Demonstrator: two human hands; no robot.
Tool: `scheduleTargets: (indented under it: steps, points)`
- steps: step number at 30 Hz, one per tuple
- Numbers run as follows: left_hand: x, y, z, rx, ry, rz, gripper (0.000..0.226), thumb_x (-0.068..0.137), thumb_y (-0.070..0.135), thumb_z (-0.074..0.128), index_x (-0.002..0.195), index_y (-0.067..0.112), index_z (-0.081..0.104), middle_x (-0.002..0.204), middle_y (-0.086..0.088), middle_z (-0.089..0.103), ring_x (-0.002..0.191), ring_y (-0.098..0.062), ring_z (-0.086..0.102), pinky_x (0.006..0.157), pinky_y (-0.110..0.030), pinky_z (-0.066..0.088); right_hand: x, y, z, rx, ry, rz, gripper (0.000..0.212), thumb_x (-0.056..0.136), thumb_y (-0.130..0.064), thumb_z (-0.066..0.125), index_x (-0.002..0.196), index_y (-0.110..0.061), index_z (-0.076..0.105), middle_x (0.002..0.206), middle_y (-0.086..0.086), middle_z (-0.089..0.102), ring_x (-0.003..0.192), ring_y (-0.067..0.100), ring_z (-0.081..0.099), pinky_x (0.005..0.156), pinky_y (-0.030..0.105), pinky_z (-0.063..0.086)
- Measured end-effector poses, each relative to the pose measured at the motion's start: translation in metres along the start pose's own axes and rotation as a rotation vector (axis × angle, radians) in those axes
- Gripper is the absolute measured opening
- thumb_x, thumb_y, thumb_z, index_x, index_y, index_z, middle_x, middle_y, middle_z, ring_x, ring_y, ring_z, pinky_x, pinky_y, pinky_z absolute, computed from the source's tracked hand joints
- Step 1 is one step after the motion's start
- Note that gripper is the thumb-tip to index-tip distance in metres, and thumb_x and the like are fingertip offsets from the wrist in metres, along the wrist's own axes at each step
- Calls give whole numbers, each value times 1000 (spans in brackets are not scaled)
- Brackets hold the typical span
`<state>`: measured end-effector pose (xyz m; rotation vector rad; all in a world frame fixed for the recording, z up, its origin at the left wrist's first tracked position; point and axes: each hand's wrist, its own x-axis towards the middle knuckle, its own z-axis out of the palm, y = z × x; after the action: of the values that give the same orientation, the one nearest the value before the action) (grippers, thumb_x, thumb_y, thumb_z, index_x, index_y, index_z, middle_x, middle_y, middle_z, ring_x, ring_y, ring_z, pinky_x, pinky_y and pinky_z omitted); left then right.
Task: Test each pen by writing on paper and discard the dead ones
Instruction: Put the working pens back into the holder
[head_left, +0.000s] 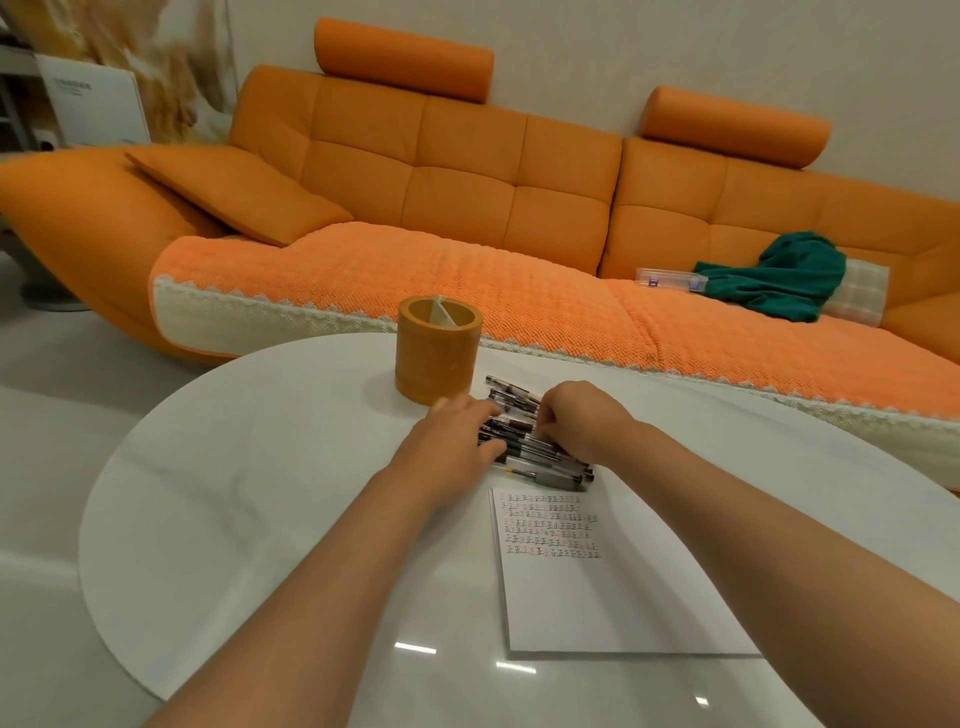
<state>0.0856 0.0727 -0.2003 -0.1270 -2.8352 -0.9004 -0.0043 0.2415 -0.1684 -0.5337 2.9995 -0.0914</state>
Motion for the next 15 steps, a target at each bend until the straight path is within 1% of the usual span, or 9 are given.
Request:
scheduleTargets:
  steps: [2,4,6,7,8,10,12,14,15]
  points:
    - [3,0,-1,4,60,35,47,102,31,53,149,28,44,151,5,42,138,-16,33,110,-36,37,-2,-1,-3,-14,72,-75,16,96,-24,62,92,-13,73,94,3,69,84,23,65,77,39,57]
    - [4,0,-2,20,138,60,48,103,25,51,150,27,43,152,4,40,139,-15,31,110,-35,36,-7,-3,-7,45,162,-189,14,96,-28,62,97,-18,71,94,-4,61,84,18,60,73,31,51]
    - [5,-1,-3,31,202,75,46,103,21,51,149,26,45,149,3,43,137,-16,34,109,-34,39,-12,-7,-11,153,153,-283,10,95,-27,64,99,-20,71,91,-10,61,82,11,58,68,21,45]
    - [6,-1,-4,27,221,73,45,103,19,51,147,25,48,144,1,47,131,-17,39,104,-32,42,-14,-9,-13,217,122,-300,9,94,-26,66,99,-20,71,90,-11,64,80,8,59,67,19,45]
    - [7,-2,-6,14,231,58,41,103,18,52,144,23,53,137,0,52,123,-16,45,97,-29,44,-14,-11,-14,278,97,-303,9,93,-26,68,98,-20,72,89,-11,67,80,6,61,67,19,47]
    - [8,-3,-9,-9,231,7,32,102,19,53,133,20,63,122,-1,58,104,-14,52,83,-24,42,-9,-11,-14,365,104,-267,11,92,-30,69,94,-20,73,86,-8,70,77,7,62,67,21,49]
    - [10,-6,-12,8,222,-35,28,101,21,55,126,21,69,118,-1,62,101,-16,55,81,-24,41,-1,-3,-13,388,163,-185,15,97,-27,63,98,-17,74,92,-6,71,81,12,62,69,23,47]
    - [10,-8,-14,4,218,-63,27,101,23,57,124,24,71,119,1,65,104,-18,58,83,-27,44,8,7,-11,328,208,-103,20,100,-16,55,108,-14,73,108,0,72,94,18,64,82,29,51]
    - [11,-9,-15,-9,218,-71,27,100,23,57,123,24,71,120,2,65,105,-19,58,84,-28,46,12,13,-9,273,204,-70,23,100,-12,53,110,-13,73,112,2,71,98,20,64,87,33,52]
